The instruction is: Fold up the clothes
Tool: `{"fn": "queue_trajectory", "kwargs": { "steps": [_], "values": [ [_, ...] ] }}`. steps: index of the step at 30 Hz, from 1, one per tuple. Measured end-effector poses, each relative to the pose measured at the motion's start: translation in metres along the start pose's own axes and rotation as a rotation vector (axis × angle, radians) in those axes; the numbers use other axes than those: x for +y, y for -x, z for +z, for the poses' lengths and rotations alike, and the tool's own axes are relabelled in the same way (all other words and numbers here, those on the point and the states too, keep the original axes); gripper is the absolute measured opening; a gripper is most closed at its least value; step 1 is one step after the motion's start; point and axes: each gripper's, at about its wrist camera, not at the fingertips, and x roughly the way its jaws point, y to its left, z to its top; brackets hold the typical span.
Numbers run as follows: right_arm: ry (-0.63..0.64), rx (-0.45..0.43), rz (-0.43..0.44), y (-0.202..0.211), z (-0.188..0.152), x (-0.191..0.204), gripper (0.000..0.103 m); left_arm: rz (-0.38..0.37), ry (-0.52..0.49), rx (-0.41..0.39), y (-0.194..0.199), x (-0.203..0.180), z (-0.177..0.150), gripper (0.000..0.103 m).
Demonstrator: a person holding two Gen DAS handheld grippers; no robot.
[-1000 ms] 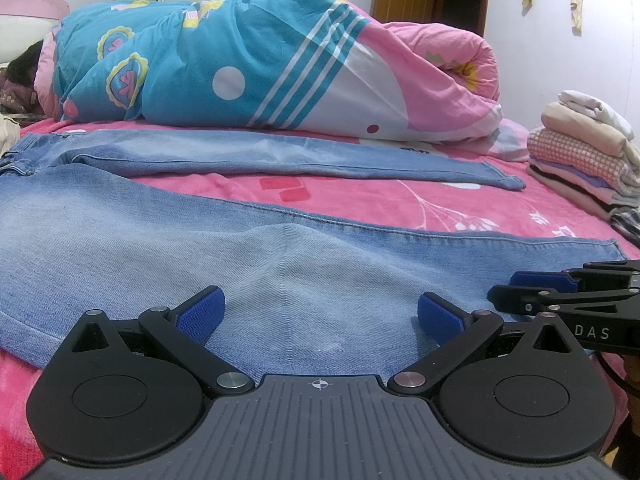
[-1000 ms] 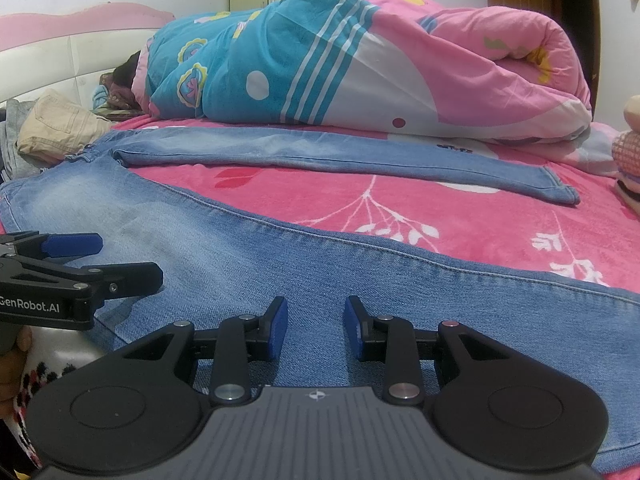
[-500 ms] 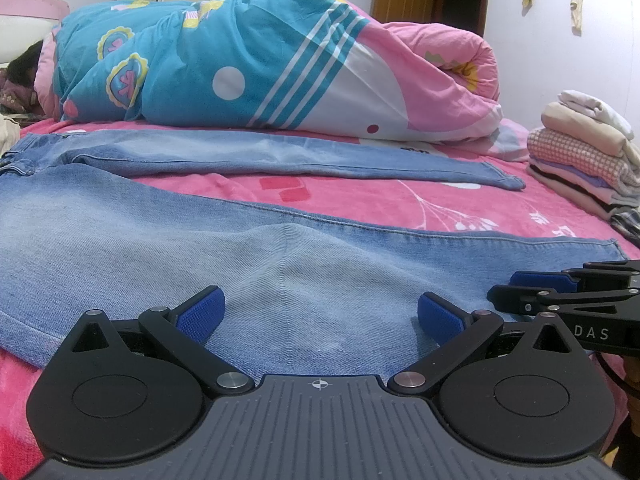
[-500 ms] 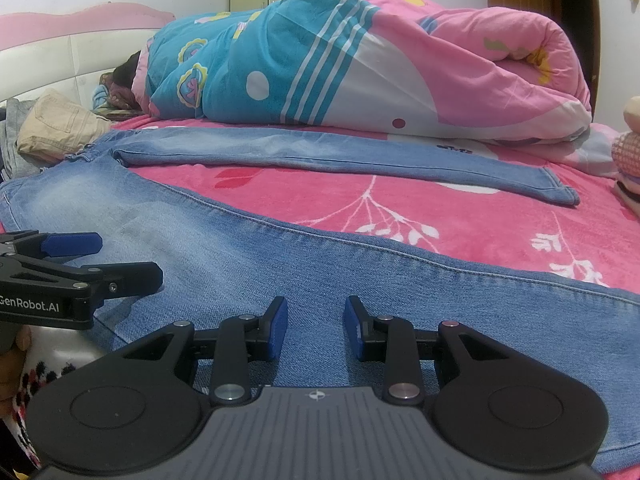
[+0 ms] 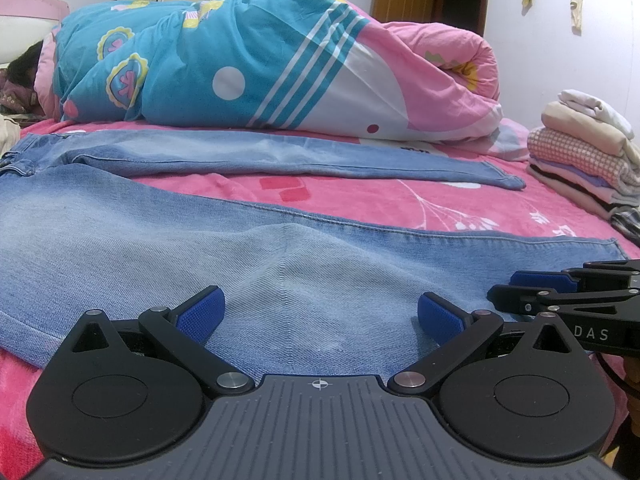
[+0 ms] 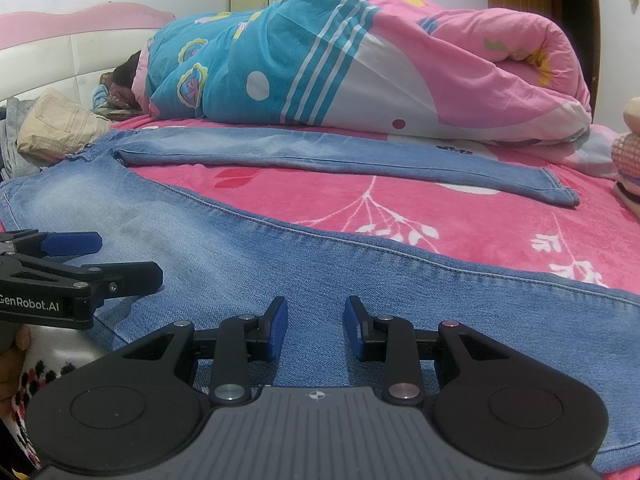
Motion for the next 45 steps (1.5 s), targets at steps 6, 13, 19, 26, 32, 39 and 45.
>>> {"fn": "queue_trajectory", "kwargs": {
  "steps": [6, 13, 19, 26, 32, 39, 45],
  "values": [
    [0.001, -0.001, -0.001, 0.0004, -0.0006, 0.0003, 0.034, 0.000, 0.000, 0.001, -0.0002, 0.0000, -0.0002, 0.103],
    [0.001, -0.003, -0.005, 0.0009, -0.0010, 0.0024, 0.034, 0.001, -0.001, 0.001, -0.0002, 0.0000, -0.0004, 0.103],
    [0.001, -0.004, -0.008, 0.0009, -0.0012, 0.0035, 0.034, 0.001, 0.000, 0.002, -0.0002, -0.0002, -0.0003, 0.103],
    [0.002, -0.006, -0.010, 0.0010, -0.0018, 0.0038, 0.034, -0.002, 0.001, 0.001, 0.0004, 0.0004, -0.0007, 0.103],
    [0.002, -0.010, -0.010, 0.0010, -0.0023, 0.0029, 0.034, -0.006, 0.003, -0.002, 0.0009, 0.0007, -0.0013, 0.103],
    [0.001, -0.027, -0.012, 0.0025, -0.0042, 0.0037, 0.034, -0.002, -0.003, 0.000, 0.0000, -0.0006, -0.0005, 0.103],
    [0.029, -0.013, -0.033, 0.0080, 0.0043, 0.0073, 0.042, -0.022, 0.036, -0.035, 0.0084, 0.0049, -0.0005, 0.103]
  ]
}}
